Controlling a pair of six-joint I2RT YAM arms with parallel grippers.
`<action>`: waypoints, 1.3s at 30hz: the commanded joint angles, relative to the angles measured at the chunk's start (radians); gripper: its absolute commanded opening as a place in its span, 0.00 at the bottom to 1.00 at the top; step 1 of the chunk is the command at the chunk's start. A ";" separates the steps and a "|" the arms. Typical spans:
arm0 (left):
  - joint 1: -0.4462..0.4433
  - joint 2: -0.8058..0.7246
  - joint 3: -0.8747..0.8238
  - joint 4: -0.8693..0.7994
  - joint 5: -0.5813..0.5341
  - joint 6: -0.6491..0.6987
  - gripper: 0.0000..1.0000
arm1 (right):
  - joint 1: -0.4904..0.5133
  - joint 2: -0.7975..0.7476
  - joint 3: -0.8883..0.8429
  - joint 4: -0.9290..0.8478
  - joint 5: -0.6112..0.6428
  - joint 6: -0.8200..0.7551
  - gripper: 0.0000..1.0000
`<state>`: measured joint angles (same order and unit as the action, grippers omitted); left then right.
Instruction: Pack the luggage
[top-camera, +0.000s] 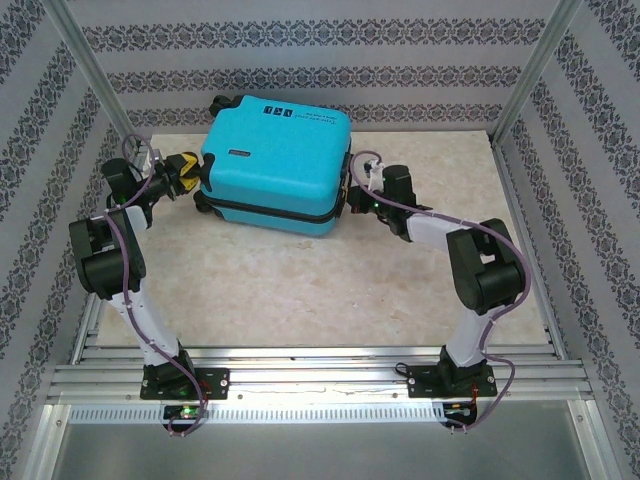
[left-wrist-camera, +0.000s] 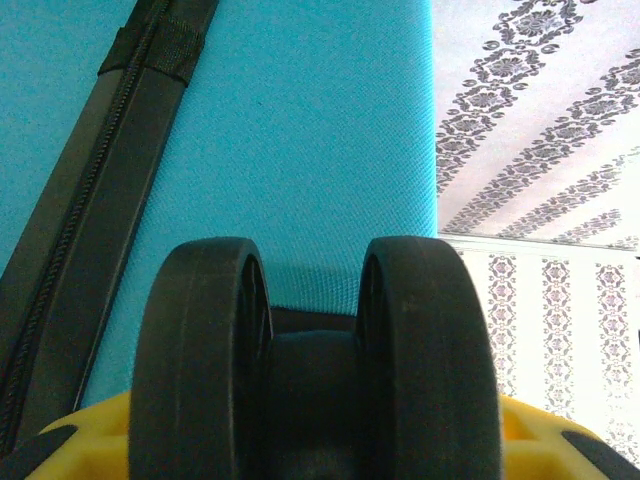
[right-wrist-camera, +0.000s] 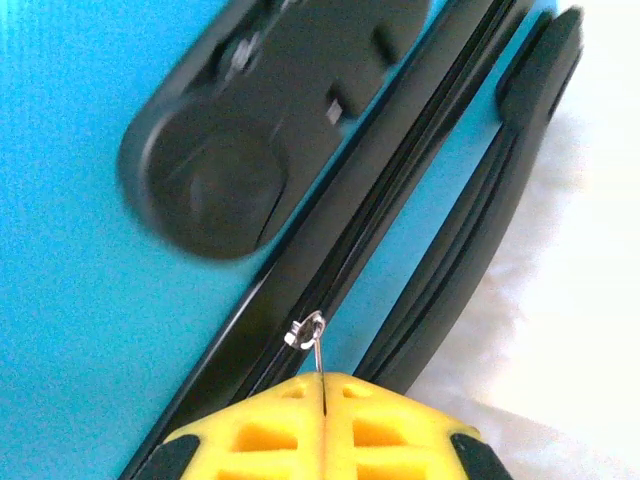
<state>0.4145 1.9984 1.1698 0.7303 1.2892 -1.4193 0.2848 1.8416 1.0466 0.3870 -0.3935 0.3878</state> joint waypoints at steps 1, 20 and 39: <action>0.050 0.053 -0.013 -0.132 -0.079 0.052 0.00 | -0.042 0.037 0.059 0.086 -0.006 0.009 0.00; 0.049 0.042 0.017 -0.270 -0.066 0.166 0.00 | -0.125 0.257 0.382 0.071 -0.095 0.027 0.00; 0.028 0.005 0.345 -1.312 -0.401 0.961 0.00 | -0.173 0.340 0.285 0.517 -0.330 0.476 0.37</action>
<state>0.4210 1.9793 1.5379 -0.4206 1.1835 -0.7097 0.1345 2.1410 1.3499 0.7052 -0.6453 0.6888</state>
